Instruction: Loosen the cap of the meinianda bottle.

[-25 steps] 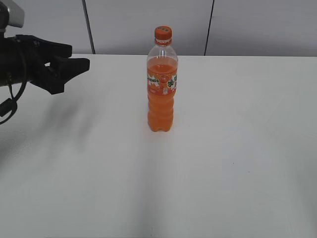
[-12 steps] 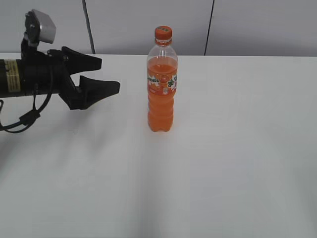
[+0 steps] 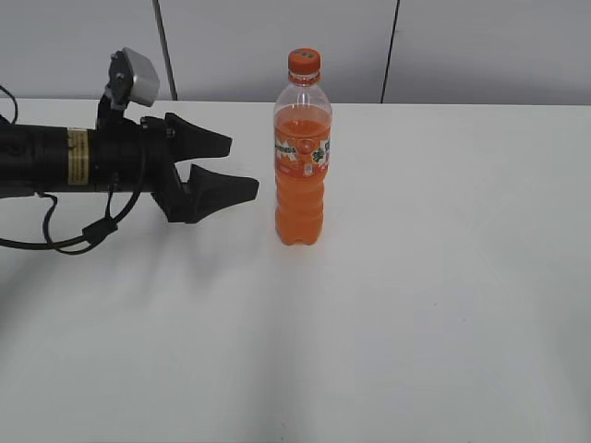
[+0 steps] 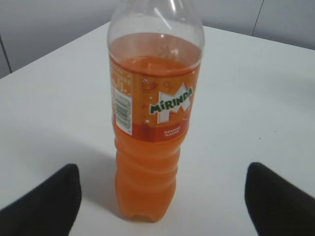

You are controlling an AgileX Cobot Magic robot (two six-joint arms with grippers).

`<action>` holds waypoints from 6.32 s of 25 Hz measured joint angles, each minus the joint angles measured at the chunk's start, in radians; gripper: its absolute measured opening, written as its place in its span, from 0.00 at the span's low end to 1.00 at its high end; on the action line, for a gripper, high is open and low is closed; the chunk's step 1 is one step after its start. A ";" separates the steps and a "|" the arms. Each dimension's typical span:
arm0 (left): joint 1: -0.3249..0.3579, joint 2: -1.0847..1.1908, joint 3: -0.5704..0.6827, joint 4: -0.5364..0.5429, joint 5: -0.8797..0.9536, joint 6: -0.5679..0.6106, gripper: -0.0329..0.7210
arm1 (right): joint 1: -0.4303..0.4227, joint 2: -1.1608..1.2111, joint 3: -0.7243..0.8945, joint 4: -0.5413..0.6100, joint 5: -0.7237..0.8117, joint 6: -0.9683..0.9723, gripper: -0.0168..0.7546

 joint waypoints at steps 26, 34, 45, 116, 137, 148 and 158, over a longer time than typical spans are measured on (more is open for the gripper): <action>-0.139 0.231 -0.282 -0.007 0.069 -0.005 0.83 | 0.000 0.000 0.000 0.000 0.000 0.000 0.78; -0.169 0.275 -0.316 -0.069 0.087 -0.005 0.83 | 0.000 0.000 0.000 0.000 0.000 0.000 0.78; -0.170 0.278 -0.316 -0.070 0.079 -0.005 0.61 | 0.000 0.000 0.000 0.000 0.000 0.001 0.78; -0.484 0.327 -0.408 -0.241 0.227 0.077 0.61 | 0.000 0.868 -0.724 0.000 0.178 0.090 0.72; -0.484 0.327 -0.408 -0.241 0.225 0.076 0.61 | 0.000 1.369 -1.116 0.220 0.201 0.039 0.63; -0.484 0.327 -0.408 -0.241 0.225 0.076 0.61 | 0.223 1.470 -1.119 0.151 0.204 0.053 0.63; -0.484 0.327 -0.408 -0.241 0.225 0.076 0.61 | 0.316 1.606 -1.172 0.126 0.205 0.105 0.63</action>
